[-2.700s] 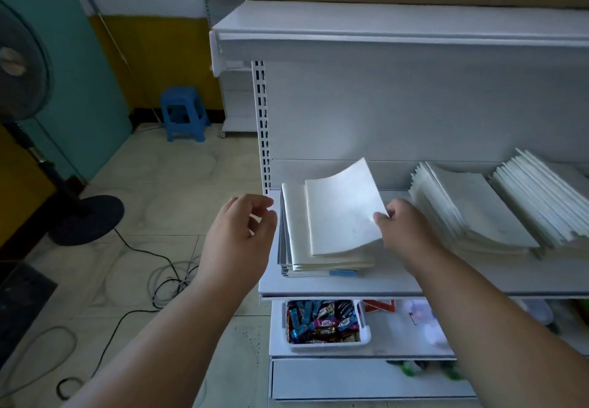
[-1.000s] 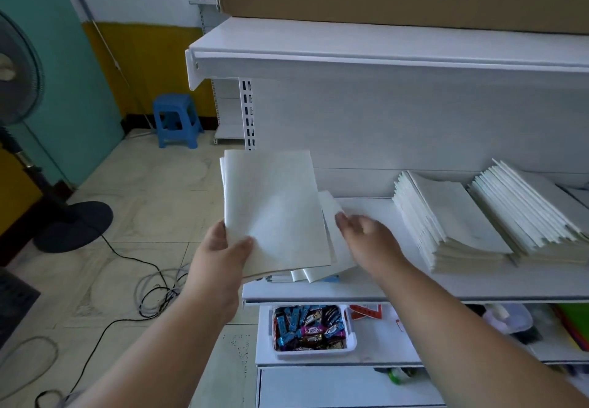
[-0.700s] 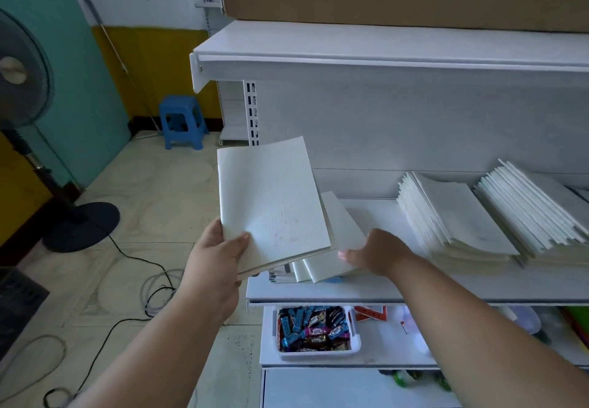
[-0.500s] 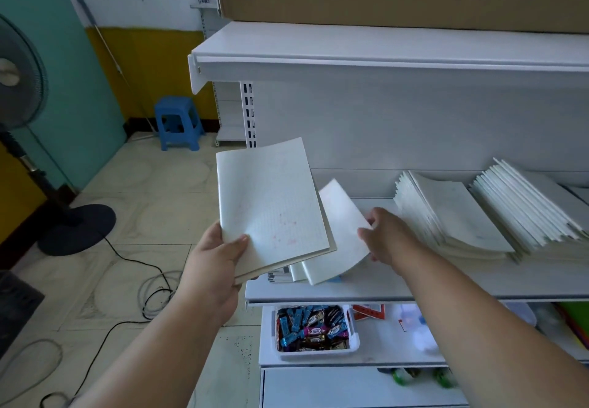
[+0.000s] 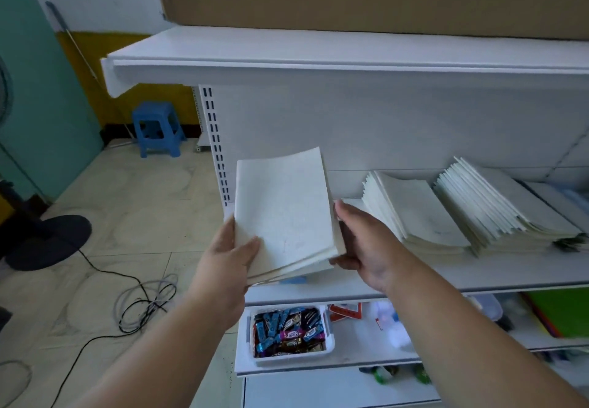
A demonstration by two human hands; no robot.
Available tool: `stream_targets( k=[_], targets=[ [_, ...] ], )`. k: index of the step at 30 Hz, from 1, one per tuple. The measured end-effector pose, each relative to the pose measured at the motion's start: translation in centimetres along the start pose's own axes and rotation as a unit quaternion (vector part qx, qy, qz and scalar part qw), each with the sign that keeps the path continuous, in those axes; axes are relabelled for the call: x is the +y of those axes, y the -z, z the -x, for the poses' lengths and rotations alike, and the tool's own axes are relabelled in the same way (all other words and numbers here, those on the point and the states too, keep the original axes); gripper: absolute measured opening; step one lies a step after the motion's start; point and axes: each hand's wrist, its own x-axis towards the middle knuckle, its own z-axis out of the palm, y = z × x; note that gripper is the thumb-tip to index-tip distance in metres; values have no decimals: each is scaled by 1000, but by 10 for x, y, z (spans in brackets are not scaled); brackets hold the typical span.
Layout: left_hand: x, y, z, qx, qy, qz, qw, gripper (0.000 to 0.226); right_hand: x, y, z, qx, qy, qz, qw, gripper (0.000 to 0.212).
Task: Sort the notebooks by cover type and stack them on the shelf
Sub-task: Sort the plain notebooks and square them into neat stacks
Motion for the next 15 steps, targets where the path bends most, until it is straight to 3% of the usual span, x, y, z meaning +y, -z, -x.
stream_targets(
  k=[3, 7, 11, 13, 15],
  targets=[
    [-11, -32, 3, -9, -68, -98, 993, 50, -15, 41, -12, 103, 14, 87, 991, 53],
    [-30, -102, -2, -47, -117, -283, 951, 59, -37, 105, -33, 225, 100, 242, 938, 39],
    [-47, -185, -19, -35, -103, -326, 939, 37, -63, 173, -42, 264, 83, 446, 851, 36],
    [-52, -221, -32, -24, -81, -312, 946, 27, -73, 203, -51, 264, 70, 496, 824, 36],
    [-59, -250, -46, -24, -86, -366, 926, 22, -75, 226, -64, 255, 43, 546, 796, 42]
  ],
)
